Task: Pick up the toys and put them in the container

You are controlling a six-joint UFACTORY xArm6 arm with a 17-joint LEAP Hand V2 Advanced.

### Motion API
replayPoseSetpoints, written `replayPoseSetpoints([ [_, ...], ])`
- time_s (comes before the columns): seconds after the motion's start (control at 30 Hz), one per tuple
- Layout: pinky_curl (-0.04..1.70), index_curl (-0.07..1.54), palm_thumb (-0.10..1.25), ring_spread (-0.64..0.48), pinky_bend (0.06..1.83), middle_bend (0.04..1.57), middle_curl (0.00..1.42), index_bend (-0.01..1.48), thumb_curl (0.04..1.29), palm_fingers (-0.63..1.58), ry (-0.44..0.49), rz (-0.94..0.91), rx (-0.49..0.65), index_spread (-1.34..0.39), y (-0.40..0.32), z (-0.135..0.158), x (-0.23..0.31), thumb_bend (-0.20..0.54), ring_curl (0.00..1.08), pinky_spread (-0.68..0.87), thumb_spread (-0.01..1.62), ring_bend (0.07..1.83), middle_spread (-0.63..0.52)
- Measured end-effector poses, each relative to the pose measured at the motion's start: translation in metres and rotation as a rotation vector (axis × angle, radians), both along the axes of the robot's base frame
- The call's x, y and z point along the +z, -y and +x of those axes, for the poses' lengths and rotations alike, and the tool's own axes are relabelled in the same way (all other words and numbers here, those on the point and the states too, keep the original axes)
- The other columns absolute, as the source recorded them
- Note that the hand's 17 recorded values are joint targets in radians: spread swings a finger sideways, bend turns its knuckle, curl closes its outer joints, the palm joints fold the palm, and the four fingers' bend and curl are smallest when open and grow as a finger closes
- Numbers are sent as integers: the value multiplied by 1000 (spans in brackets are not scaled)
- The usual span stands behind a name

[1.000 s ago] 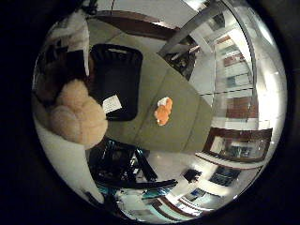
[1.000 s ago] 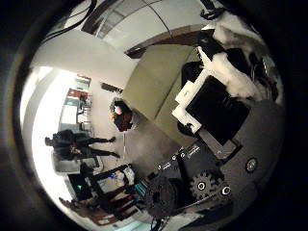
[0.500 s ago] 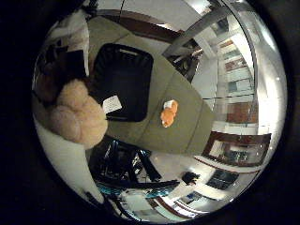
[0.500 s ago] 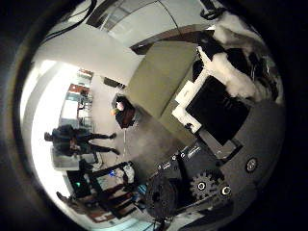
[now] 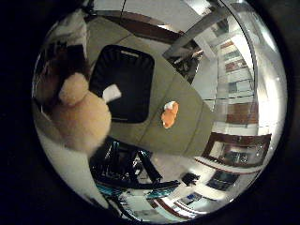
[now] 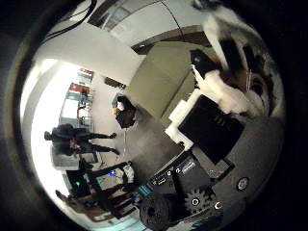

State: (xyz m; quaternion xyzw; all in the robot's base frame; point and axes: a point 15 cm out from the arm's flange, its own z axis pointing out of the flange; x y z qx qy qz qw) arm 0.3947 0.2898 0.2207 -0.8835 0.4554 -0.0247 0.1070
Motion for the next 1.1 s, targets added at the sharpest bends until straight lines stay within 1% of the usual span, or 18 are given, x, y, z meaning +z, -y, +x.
replayPoseSetpoints([
  [0.07, 709, 681, 734, -202, 1215, 802, 666, 397, 618, 363, 4, -3, 24, -390, 0, -1, 1, -25, 612, -319, 1050, 1121, -194],
  [0.1, 692, 667, 710, -183, 1140, 753, 640, 431, 585, 243, 9, -4, 41, -401, 0, 0, 2, -26, 578, -273, 1086, 1025, -179],
  [0.13, 675, 665, 701, -150, 1059, 712, 617, 472, 567, 99, 14, -5, 58, -401, 0, 0, 3, -25, 543, -218, 1102, 921, -159],
  [0.17, 649, 647, 688, -96, 970, 688, 593, 492, 545, 6, 21, -5, 71, -395, 1, 1, 6, -26, 507, -137, 1115, 817, -131],
  [0.2, 615, 623, 678, -58, 913, 646, 562, 494, 529, -28, 29, -4, 83, -395, 2, 2, 8, -27, 468, -68, 1122, 747, -109],
  [0.23, 559, 580, 666, 6, 828, 577, 518, 467, 504, -53, 32, -4, 94, -394, 2, 2, 9, -27, 412, 36, 1130, 650, -78],
  [0.33, 463, 496, 641, 110, 681, 439, 435, 375, 457, -39, 36, -5, 105, -379, 3, 3, 10, -26, 337, 195, 1133, 513, -30],
  [0.5, 358, 420, 625, 150, 550, 331, 370, 288, 409, 44, 33, -7, 108, -379, 3, 2, 9, -22, 277, 280, 1131, 390, -15],
  [0.7, 286, 381, 619, 157, 484, 238, 336, 205, 378, 117, 29, -12, 104, -382, 7, 4, 7, -22, 247, 305, 1125, 301, -12],
  [0.83, 254, 364, 620, 157, 467, 201, 329, 180, 368, 150, 18, -21, 90, -381, 22, 10, 6, -21, 242, 309, 1126, 271, -11],
  [1.0, 219, 340, 622, 158, 462, 192, 328, 175, 361, 177, 29, -28, 42, -371, 63, 35, 8, -21, 244, 310, 1126, 262, -10],
  [1.1, 202, 333, 636, 159, 463, 196, 328, 173, 363, 189, 52, -28, 9, -372, 95, 50, 18, -19, 244, 307, 1127, 255, -10],
])
